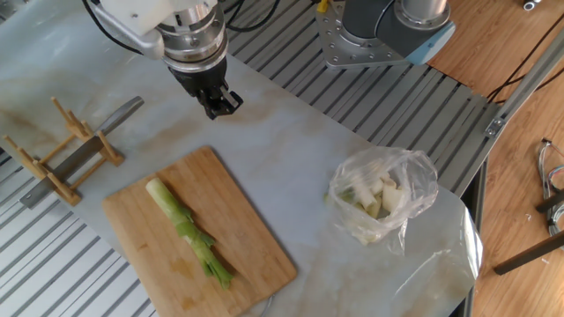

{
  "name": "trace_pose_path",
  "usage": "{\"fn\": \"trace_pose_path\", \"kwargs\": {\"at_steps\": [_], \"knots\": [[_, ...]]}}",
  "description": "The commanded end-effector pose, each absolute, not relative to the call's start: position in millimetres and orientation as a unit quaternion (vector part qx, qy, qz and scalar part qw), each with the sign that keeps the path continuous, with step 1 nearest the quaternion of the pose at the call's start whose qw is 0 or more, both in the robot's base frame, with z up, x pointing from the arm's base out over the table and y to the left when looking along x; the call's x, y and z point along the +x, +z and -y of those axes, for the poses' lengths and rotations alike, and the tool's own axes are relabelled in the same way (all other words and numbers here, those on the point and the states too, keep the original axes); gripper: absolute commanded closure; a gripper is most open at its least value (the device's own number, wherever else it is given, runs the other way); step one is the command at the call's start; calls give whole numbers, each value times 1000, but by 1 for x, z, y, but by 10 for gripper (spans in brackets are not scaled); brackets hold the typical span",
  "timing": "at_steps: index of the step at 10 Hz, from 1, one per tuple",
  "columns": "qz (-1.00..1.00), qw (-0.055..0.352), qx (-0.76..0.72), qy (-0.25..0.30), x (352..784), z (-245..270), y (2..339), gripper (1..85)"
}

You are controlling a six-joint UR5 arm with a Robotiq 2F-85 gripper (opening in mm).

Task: Chop the scallions

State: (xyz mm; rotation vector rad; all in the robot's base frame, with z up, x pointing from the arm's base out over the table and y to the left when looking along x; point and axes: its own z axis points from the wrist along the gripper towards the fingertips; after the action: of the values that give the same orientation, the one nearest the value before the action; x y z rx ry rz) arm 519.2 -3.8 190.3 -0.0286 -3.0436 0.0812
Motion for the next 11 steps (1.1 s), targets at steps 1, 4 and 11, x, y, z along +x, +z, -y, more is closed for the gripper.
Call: {"fn": "trace_pose_path", "kwargs": {"at_steps": [1, 4, 11], "knots": [[998, 53, -4, 28, 520, 5, 191, 843], [998, 56, 5, 33, 541, 19, 191, 843], [997, 47, 17, 51, 617, 69, 168, 843]]}}
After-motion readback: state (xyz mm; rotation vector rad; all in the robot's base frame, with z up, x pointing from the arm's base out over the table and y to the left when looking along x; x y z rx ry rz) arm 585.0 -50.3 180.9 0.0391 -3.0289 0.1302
